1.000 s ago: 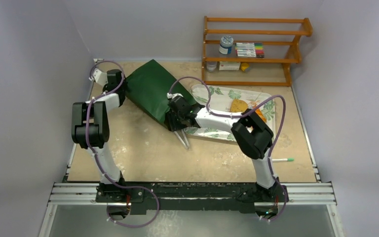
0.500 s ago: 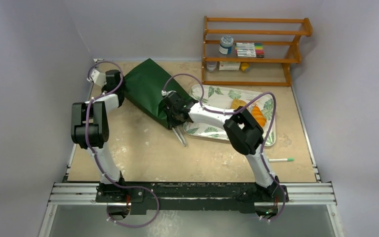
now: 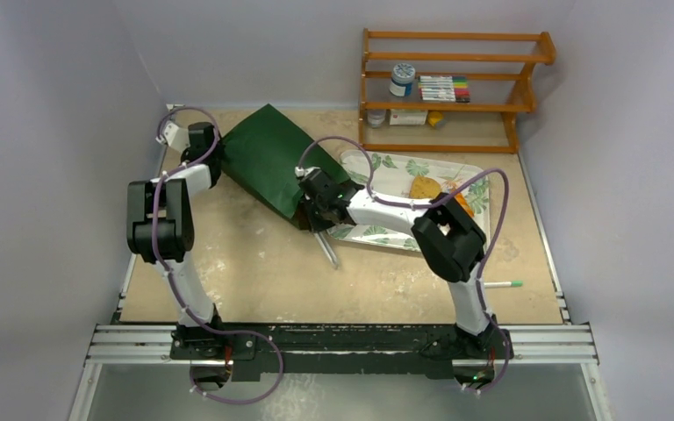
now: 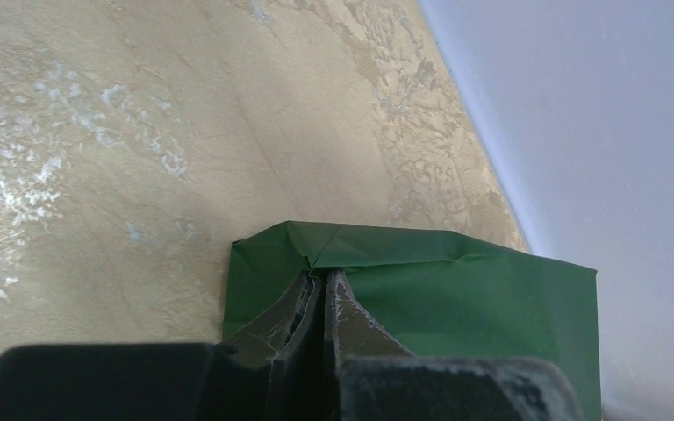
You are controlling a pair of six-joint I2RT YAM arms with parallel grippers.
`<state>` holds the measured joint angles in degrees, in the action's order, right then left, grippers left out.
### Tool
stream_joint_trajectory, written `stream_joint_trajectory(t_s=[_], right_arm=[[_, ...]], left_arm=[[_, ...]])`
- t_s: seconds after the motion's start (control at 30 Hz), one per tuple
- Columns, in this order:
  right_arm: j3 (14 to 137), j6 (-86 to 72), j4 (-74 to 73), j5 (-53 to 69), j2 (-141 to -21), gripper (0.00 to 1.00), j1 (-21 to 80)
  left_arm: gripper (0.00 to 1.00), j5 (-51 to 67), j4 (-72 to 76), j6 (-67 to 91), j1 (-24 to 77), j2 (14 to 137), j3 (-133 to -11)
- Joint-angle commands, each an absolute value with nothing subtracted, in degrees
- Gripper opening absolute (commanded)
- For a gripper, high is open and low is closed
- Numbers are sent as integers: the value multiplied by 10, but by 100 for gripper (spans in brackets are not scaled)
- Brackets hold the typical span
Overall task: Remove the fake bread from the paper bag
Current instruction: Take out the fake bread from the paper bag.
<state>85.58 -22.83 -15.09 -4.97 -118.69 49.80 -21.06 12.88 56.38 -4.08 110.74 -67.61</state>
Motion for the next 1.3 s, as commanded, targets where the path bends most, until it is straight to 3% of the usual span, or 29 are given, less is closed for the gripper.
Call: stream_joint_trajectory(t_s=[0.0,0.73,1.27], right_arm=[[826,-225,-164,-44,-1107,2,496],[624,-259,-175,-29,-869,0,496],[534,-286,-210,-14,-746,0,511]], left_arm=[[0,-208,92,559,-44,1121,-719],[0,-239,54,573,-45,1140,-760],[0,-257,34,582,-101,1165,-803]])
